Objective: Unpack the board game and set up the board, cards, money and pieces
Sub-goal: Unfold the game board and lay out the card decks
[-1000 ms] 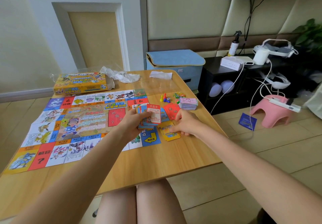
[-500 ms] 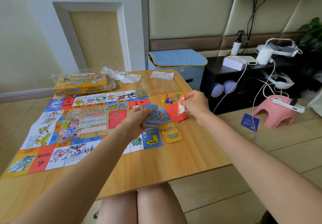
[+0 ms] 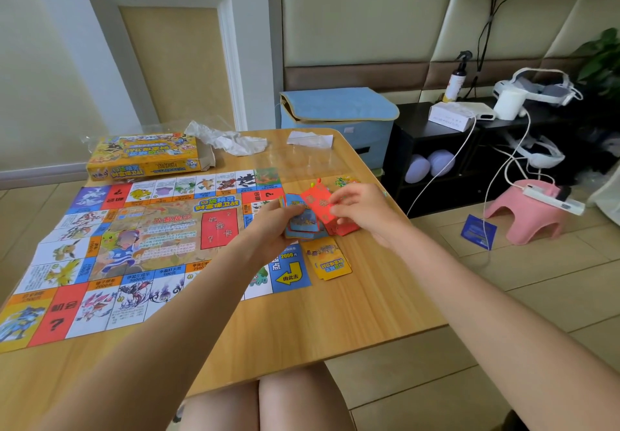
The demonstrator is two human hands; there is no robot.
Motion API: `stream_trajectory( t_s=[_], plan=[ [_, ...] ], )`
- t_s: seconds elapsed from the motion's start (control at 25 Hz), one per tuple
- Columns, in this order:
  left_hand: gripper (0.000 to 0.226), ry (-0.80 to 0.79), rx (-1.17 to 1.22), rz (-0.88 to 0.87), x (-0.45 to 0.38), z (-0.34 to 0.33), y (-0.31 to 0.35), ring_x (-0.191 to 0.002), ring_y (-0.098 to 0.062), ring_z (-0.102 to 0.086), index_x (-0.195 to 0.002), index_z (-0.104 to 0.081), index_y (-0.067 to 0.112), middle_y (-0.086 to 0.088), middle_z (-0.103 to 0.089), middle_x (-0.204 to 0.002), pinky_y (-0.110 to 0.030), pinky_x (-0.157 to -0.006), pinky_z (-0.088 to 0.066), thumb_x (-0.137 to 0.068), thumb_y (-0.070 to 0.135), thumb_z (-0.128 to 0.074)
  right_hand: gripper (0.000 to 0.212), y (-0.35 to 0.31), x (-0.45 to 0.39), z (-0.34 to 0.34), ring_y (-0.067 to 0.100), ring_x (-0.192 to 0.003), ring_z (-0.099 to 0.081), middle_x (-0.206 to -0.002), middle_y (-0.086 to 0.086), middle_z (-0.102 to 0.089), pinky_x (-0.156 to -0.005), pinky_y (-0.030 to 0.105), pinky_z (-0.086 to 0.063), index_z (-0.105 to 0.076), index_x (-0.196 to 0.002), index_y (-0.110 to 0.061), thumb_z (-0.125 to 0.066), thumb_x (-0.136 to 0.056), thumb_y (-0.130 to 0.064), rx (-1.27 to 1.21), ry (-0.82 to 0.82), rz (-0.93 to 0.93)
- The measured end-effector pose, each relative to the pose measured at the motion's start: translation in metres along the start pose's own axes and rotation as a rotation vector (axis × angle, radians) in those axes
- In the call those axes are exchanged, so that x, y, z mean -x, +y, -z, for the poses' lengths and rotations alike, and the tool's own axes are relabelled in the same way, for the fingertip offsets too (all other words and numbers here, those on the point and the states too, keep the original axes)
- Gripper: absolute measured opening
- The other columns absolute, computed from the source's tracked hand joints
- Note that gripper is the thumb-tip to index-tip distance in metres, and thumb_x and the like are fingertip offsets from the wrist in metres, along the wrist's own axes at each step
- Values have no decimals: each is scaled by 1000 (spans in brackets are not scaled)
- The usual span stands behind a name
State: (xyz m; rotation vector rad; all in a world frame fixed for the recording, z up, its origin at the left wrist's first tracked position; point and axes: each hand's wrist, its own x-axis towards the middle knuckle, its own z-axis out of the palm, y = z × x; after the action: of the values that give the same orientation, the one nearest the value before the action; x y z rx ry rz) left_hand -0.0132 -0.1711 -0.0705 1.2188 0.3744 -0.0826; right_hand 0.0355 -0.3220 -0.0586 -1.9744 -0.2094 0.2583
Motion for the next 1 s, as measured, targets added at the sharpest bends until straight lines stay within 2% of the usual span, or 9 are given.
stream_trajectory(
  t_s=[0.16, 0.2, 0.28, 0.36, 0.48, 0.6, 0.76, 0.88, 1.0],
  plan=[
    [10, 100, -15, 16, -5, 2, 4, -62, -20, -62, -89, -51, 7, -10, -60, -81, -26, -41, -53, -94, 0, -47, 23, 20, -3, 7, 2, -44, -57, -82, 6, -63, -48, 12, -45, -58, -96, -8, -70, -78, 1, 143, 159, -80],
    [11, 105, -19, 21, -6, 2, 4, -62, -20, -61, -87, -50, 7, -10, -59, -81, -26, -40, -53, -94, -1, -47, 20, 25, -4, 7, 3, -48, -60, -86, 8, -64, -51, 15, -46, -59, -93, -9, -70, -78, 0, 201, 175, -64],
    [13, 88, -38, 31, -8, -2, 5, -52, -19, -64, -84, -49, 7, -11, -59, -79, -28, -41, -53, -94, -1, -46, 18, 31, -4, 2, 17, -73, -65, -93, 11, -65, -61, 25, -46, -59, -91, -9, -70, -78, -3, 319, 221, 2],
    [9, 61, -54, 32, -10, -6, 6, -44, -18, -64, -87, -49, 3, -13, -59, -79, -31, -43, -54, -94, -2, -46, 17, 32, -3, -2, 22, -87, -59, -96, 10, -63, -60, 26, -39, -62, -95, -5, -69, -80, -7, 434, 233, 66],
    [6, 50, -78, 17, -20, -9, 13, -43, -20, -63, -100, -47, 0, -14, -57, -78, -32, -40, -54, -95, -2, -45, 21, 34, -3, -3, 22, -98, -53, -103, 9, -58, -64, 24, -31, -63, -96, -4, -69, -82, -17, 551, 225, 114],
    [5, 44, -169, 12, -31, -11, 23, -40, -20, -61, -100, -47, -1, -14, -55, -70, -30, -41, -53, -95, 0, -45, 24, 37, -4, 3, 20, -96, -55, -103, 7, -60, -71, 27, -38, -64, -92, -8, -71, -81, -28, 578, 231, 142],
    [25, 21, -321, 56, -42, -21, 34, -35, -18, -55, -73, -48, 4, -10, -53, -48, -25, -38, -50, -96, -2, -40, 34, 39, -4, 8, 22, -93, -57, -102, 8, -62, -77, 33, -46, -60, -97, -8, -76, -75, -27, 595, 119, 158],
    [25, -39, -417, 125, -48, -29, 37, -32, -16, -46, -73, -46, 4, -8, -49, -48, -18, -33, -40, -95, -4, -37, 39, 40, -6, 8, 22, -102, -54, -111, 8, -60, -83, 29, -44, -58, -106, -6, -76, -76, -24, 632, 29, 210],
    [28, -53, -443, 171, -51, -33, 37, -23, -11, -42, -72, -44, 8, -4, -47, -33, -13, -29, -35, -96, -5, -35, 45, 37, -8, 9, 22, -111, -51, -118, 6, -58, -92, 33, -44, -55, -113, -9, -75, -77, -26, 641, -65, 239]
  ],
)
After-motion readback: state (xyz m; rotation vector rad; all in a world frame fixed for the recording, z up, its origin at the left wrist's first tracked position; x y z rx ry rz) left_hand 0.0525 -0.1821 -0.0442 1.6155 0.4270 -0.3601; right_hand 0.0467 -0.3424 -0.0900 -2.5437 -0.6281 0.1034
